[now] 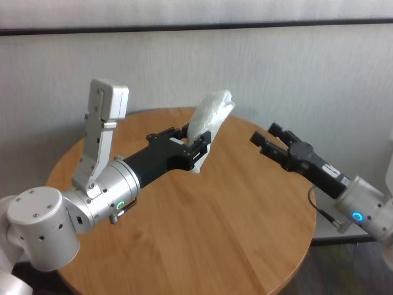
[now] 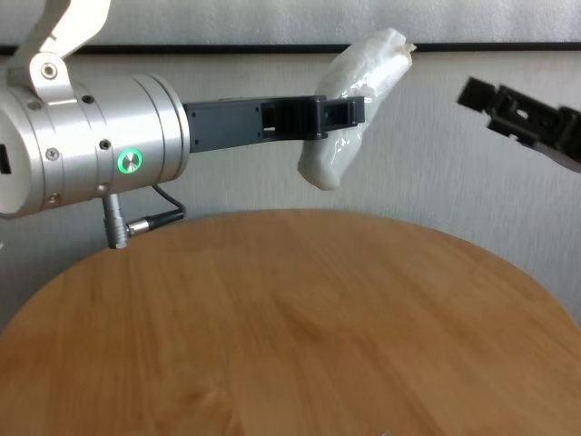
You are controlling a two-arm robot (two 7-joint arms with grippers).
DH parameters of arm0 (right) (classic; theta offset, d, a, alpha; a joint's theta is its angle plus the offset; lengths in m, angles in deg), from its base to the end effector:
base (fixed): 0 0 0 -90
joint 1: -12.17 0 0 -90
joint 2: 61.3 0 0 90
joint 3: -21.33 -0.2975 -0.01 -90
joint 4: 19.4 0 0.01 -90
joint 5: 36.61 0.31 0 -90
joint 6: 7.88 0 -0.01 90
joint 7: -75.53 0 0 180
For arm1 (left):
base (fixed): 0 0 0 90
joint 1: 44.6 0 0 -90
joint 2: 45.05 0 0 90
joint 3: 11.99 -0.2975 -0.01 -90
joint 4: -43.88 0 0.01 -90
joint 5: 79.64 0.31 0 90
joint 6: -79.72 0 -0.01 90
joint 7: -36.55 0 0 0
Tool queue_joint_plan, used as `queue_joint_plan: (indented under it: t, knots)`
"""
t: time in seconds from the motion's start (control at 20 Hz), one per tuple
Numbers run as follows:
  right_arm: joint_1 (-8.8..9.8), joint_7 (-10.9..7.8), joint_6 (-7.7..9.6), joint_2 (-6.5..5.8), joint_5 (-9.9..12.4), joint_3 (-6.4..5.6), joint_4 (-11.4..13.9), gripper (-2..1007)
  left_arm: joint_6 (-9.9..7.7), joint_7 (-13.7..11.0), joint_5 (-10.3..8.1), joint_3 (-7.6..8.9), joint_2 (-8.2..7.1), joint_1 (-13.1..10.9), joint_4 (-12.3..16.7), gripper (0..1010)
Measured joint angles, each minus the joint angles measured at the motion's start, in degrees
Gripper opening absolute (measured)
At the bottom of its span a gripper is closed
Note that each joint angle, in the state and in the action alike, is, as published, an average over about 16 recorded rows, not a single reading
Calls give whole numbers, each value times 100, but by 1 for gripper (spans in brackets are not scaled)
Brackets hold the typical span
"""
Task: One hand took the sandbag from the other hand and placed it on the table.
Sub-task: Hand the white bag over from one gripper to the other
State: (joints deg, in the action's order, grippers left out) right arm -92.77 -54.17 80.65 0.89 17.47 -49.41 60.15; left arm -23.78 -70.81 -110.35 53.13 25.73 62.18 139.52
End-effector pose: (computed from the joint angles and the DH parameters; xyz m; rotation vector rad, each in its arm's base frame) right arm 0.3907 -0.0764 -0.2814 0.3366 0.2448 -0.6821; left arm 0.3746 -0.0403 -0.2093 -0.0560 0.0909 0.7897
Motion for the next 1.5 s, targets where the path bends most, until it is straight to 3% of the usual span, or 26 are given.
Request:
queue_joint_plan:
  t: [0.3, 0.6, 0.95, 1.5]
  knots:
    - [-202, -220, 431, 193, 523, 113, -162, 1001, 0, 0, 0, 0, 0, 0, 0, 444]
    - [-345, -284, 729, 329, 827, 266, -271, 1001, 0, 0, 0, 0, 0, 0, 0, 444]
    - [-457, -287, 901, 434, 1025, 434, -361, 1001, 0, 0, 0, 0, 0, 0, 0, 444]
    - [-650, -221, 1080, 591, 1392, 551, -627, 1001, 0, 0, 0, 0, 0, 0, 0, 444]
